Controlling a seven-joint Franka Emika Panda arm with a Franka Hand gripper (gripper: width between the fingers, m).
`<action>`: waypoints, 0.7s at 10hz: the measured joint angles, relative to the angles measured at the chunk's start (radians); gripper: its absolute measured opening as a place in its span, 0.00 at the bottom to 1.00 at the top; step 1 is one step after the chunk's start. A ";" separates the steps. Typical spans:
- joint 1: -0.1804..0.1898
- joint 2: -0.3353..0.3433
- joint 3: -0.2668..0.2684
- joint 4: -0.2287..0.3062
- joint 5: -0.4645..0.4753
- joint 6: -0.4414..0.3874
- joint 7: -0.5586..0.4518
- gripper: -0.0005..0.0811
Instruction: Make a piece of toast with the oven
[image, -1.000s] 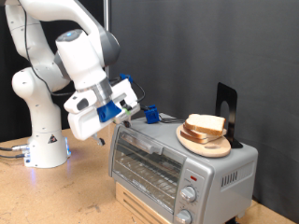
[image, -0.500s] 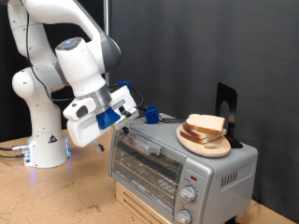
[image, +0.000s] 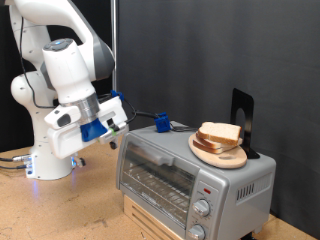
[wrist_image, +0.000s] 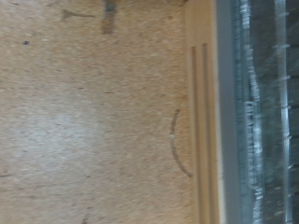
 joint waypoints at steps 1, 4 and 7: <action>-0.009 0.028 0.000 -0.001 -0.020 0.041 0.033 1.00; 0.021 0.082 -0.015 0.020 0.105 0.091 -0.021 1.00; 0.076 0.036 -0.019 0.087 0.265 -0.018 -0.104 1.00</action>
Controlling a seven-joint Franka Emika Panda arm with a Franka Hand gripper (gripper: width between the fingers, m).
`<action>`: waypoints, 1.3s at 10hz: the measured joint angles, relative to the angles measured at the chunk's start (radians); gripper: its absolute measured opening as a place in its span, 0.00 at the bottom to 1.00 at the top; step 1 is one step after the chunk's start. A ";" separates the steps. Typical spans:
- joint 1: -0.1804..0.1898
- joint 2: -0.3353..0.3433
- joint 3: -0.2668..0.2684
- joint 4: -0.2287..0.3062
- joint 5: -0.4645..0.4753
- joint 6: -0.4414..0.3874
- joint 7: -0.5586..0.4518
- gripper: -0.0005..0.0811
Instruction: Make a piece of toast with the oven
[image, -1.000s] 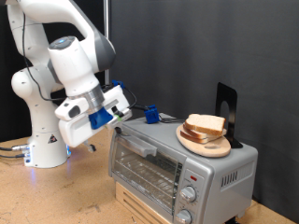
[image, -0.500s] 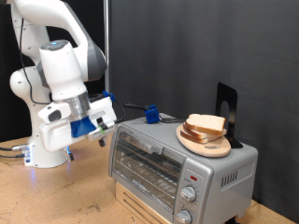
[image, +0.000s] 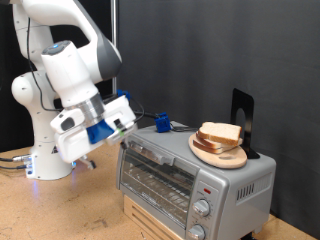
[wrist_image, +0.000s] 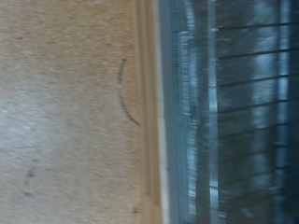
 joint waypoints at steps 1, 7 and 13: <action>0.008 -0.023 0.013 0.008 0.002 -0.015 0.004 1.00; -0.005 -0.043 0.136 -0.079 -0.166 0.034 0.187 1.00; -0.111 -0.039 0.121 -0.184 -0.316 0.130 0.180 1.00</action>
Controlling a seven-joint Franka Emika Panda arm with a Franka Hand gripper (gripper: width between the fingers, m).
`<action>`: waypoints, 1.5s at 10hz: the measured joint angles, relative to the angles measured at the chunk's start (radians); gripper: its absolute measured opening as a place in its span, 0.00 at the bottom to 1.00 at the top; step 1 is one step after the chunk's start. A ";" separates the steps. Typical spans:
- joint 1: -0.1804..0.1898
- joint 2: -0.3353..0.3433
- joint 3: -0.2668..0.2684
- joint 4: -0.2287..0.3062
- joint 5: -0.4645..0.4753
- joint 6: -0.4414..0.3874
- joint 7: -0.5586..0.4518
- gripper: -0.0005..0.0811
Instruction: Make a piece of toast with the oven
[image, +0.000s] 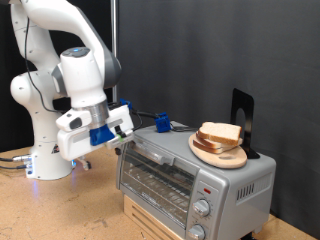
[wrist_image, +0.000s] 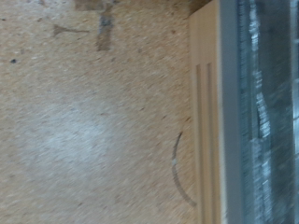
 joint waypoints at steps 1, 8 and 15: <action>0.004 0.006 -0.014 -0.002 0.021 0.026 -0.019 1.00; 0.092 -0.043 -0.046 0.088 0.221 -0.083 -0.134 1.00; 0.085 -0.006 0.013 0.091 0.157 -0.061 -0.030 1.00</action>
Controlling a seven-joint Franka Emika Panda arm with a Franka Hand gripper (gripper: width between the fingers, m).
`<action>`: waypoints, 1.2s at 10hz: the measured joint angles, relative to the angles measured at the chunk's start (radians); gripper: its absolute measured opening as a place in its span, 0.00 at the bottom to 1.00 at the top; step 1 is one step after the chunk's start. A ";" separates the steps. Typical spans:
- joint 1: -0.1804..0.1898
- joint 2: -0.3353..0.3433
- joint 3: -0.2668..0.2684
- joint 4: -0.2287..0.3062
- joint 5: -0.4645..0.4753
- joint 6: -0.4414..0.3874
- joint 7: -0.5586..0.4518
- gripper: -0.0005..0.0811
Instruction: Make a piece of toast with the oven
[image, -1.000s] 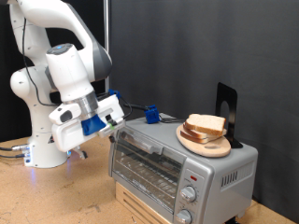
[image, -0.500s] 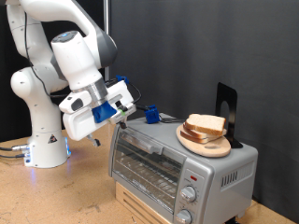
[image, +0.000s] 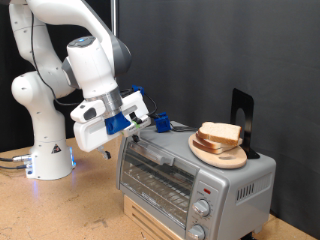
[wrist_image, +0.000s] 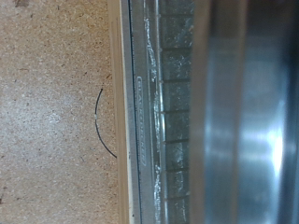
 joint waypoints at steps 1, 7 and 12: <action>-0.012 -0.001 0.000 0.000 -0.021 0.000 0.000 1.00; -0.120 0.029 -0.019 -0.006 -0.119 0.032 0.000 1.00; -0.163 0.111 -0.059 -0.011 -0.145 0.126 -0.059 1.00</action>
